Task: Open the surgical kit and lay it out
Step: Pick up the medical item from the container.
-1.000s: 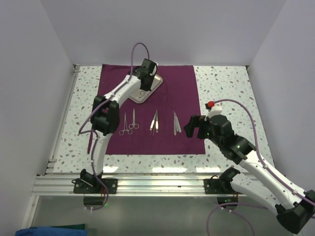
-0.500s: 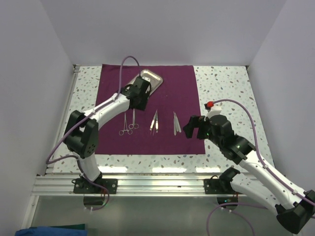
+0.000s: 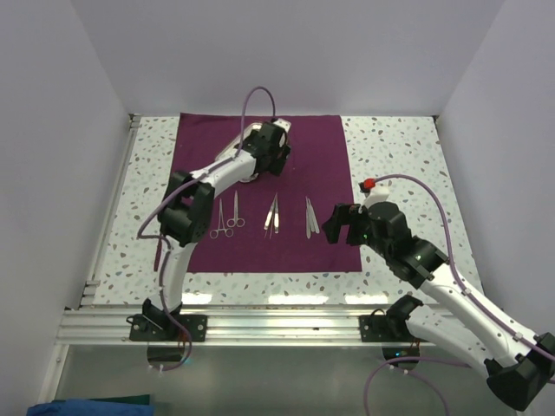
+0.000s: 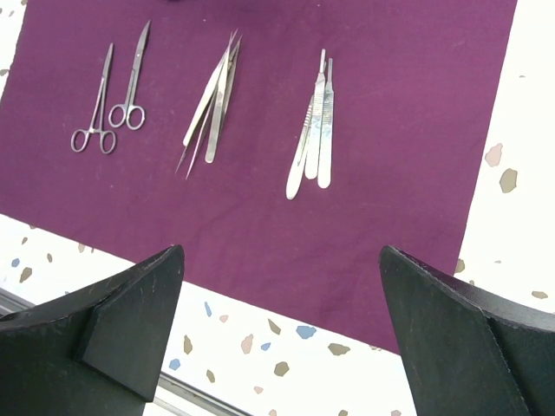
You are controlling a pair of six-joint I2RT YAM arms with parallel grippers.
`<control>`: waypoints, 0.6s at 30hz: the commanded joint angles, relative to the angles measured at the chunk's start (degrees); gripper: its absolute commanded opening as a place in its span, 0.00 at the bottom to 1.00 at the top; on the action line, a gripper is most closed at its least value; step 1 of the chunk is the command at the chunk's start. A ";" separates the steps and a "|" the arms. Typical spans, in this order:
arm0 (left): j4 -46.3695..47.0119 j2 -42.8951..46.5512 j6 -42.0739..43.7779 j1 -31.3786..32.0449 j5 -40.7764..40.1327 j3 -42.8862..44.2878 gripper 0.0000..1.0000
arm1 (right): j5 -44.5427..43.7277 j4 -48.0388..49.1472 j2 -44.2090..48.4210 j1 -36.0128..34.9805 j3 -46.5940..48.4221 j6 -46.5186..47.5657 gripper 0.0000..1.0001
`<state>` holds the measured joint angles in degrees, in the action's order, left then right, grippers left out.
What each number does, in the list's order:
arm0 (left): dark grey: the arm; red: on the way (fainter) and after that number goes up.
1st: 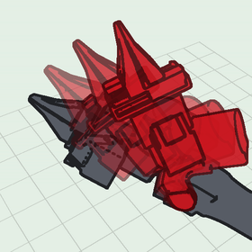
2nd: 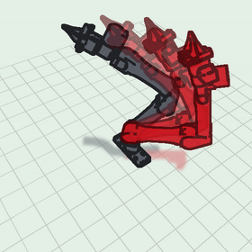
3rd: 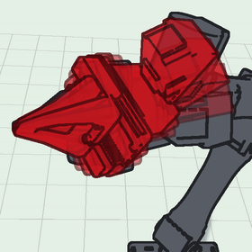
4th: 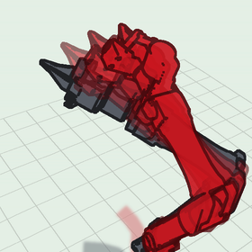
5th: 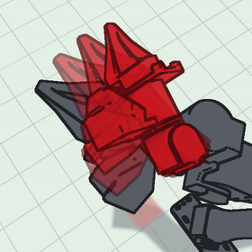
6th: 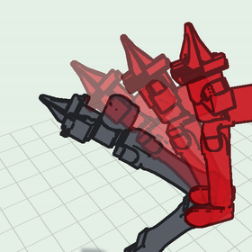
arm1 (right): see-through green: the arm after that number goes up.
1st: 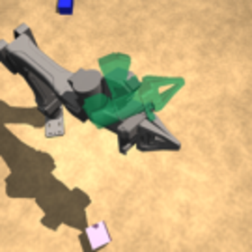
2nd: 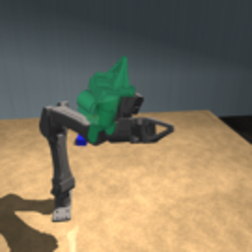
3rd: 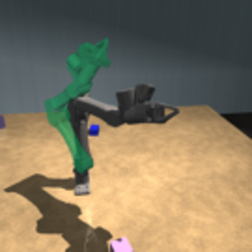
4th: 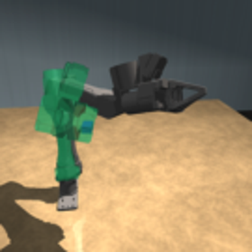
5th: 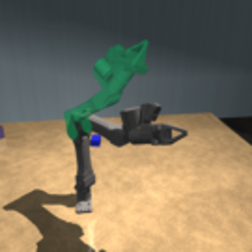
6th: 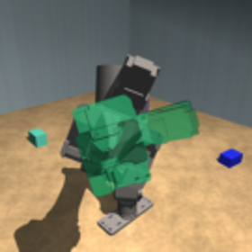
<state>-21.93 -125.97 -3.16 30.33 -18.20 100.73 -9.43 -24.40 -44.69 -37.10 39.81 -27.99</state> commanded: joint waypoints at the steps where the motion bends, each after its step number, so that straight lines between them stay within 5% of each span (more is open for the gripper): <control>1: 0.14 -4.36 2.89 -1.14 0.18 7.71 0.87 | -0.76 1.55 0.48 0.19 -0.52 0.21 0.98; 7: -4.43 -9.64 2.89 -3.43 2.37 15.46 0.87 | -1.20 1.29 0.04 0.19 -0.35 0.30 0.98; 18: -9.97 -11.14 -0.79 -5.28 10.71 14.33 0.72 | -1.20 1.46 -0.40 0.27 -0.44 0.22 0.98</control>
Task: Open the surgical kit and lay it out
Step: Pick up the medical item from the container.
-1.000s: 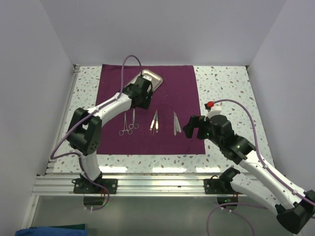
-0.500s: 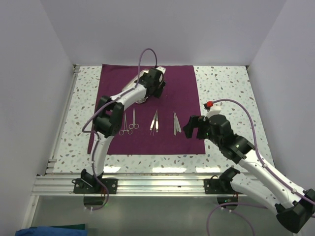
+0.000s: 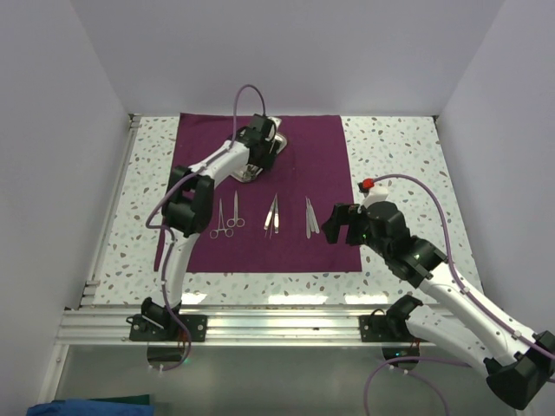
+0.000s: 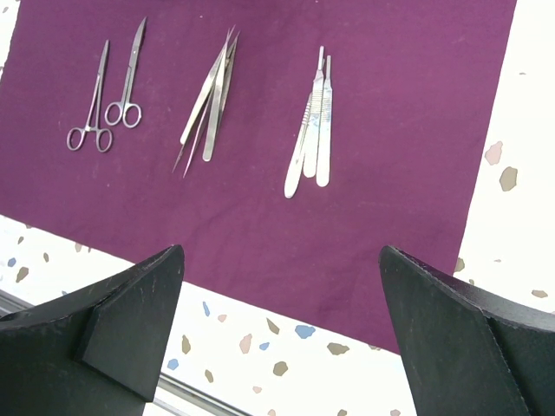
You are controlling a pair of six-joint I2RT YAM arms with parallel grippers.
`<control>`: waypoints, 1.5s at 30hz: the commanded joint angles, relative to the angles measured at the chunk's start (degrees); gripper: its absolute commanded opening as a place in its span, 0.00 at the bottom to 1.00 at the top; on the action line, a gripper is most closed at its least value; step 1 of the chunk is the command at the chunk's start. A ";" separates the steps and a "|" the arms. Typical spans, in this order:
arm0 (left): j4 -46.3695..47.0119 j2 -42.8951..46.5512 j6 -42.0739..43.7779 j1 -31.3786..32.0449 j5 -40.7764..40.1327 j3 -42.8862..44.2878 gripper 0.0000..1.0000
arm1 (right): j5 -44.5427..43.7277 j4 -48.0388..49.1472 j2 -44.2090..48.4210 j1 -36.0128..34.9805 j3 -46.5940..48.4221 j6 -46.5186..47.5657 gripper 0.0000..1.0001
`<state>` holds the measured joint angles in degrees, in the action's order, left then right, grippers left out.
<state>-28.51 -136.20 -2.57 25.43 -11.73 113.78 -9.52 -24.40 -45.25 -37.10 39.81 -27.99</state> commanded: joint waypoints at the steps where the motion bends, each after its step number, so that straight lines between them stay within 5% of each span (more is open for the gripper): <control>1: -3.65 -0.82 -1.56 -0.38 4.69 0.84 0.71 | -1.03 1.55 0.17 0.10 -0.44 0.30 0.98; 13: -7.96 -2.13 -4.28 -1.26 9.95 -1.63 0.60 | -0.76 1.38 0.61 0.19 -0.53 0.21 0.98; 31: -8.40 -2.32 -5.78 -1.79 20.16 -1.99 0.00 | -0.85 1.29 0.96 0.10 -0.61 0.13 0.98; 45: -8.14 0.67 -8.50 -3.37 24.90 5.84 0.00 | -1.03 1.20 0.96 0.19 -0.61 0.13 0.99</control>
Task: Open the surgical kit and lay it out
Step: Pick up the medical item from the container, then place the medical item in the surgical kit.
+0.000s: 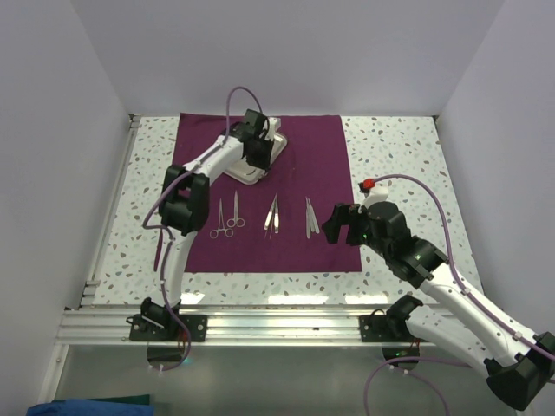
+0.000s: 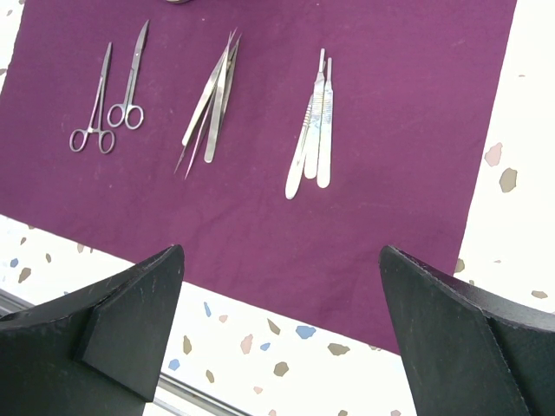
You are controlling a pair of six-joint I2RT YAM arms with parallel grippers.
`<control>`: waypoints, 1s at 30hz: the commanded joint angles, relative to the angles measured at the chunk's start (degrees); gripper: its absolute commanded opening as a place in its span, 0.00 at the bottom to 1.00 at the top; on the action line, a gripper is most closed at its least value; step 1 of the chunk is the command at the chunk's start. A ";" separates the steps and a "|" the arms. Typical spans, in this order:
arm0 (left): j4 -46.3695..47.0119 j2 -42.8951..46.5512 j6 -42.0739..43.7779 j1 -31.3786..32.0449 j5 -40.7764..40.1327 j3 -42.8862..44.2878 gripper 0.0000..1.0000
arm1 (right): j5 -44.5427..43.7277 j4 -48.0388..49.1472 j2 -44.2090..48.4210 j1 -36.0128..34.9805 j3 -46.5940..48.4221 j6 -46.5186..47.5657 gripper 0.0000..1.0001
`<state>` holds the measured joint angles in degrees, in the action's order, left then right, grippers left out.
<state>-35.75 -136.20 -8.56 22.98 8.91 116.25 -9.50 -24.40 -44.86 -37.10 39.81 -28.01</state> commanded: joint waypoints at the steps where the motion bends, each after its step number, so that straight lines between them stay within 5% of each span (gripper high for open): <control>1: -0.12 1.37 -2.69 -1.10 4.89 3.55 0.00 | -1.14 1.20 0.48 0.19 -0.61 0.15 0.98; 11: 0.33 5.24 -3.31 -1.89 3.93 2.06 0.00 | -0.96 1.20 0.74 0.10 -0.61 0.15 0.99; 21: 6.30 33.95 -4.62 -1.10 -12.57 -24.28 0.00 | 0.53 1.73 0.30 0.19 -0.70 0.06 0.98; 30: 1.64 50.67 -9.98 3.91 -32.25 -44.23 0.00 | 2.38 2.78 -0.58 0.28 -0.96 -0.11 0.98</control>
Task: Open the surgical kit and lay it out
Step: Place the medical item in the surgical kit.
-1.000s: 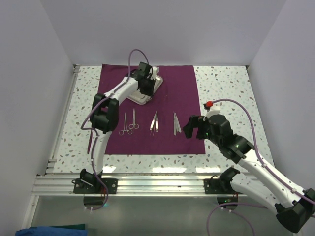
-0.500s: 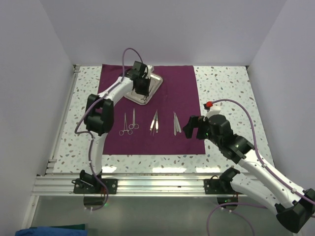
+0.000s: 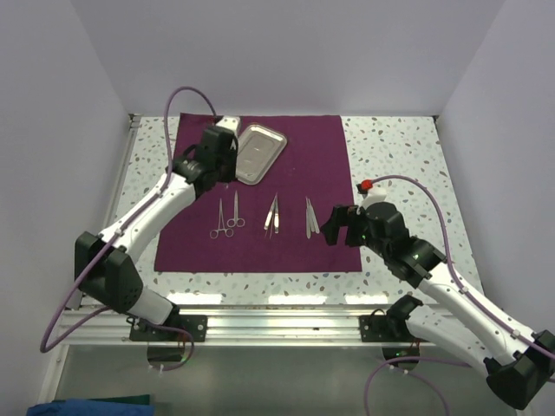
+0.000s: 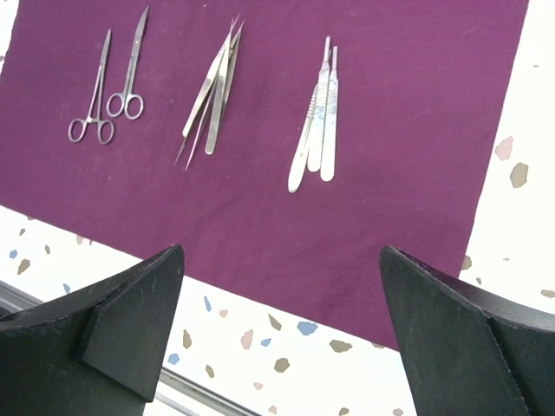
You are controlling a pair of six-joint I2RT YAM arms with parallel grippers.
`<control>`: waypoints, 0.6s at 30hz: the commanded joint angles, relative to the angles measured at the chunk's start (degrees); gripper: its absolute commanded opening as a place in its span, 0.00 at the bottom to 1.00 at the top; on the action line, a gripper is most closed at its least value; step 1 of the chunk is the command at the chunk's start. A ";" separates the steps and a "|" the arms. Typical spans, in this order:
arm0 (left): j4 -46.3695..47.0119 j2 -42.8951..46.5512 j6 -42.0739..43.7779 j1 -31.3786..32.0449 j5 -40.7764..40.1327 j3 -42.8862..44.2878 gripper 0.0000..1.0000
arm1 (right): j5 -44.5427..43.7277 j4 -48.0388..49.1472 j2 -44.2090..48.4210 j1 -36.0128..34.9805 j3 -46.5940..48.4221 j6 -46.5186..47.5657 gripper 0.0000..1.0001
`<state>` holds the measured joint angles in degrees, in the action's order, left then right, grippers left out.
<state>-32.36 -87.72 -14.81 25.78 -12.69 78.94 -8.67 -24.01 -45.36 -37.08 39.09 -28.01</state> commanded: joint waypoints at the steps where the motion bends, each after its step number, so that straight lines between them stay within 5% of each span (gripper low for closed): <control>1: -1.57 2.73 -4.26 1.11 -11.91 -8.43 0.00 | 1.98 2.39 -0.25 0.25 -0.24 -0.12 0.98; 8: 3.35 0.37 -8.48 2.34 -21.06 -17.58 0.00 | 1.46 2.39 -0.16 0.17 -0.51 -0.03 0.98; 16: 12.58 -4.91 -8.48 4.98 -20.27 -21.98 0.00 | 0.76 2.39 -1.13 0.17 -0.51 -0.12 0.98; 18: 12.85 -5.70 -8.31 5.24 -20.27 -22.07 0.07 | 0.49 2.48 -1.39 0.25 -0.42 -0.11 0.98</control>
<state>-25.58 -93.19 -21.80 30.22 -30.44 56.93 -7.88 -23.22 -46.54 -37.06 38.87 -28.03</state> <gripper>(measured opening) 0.044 0.985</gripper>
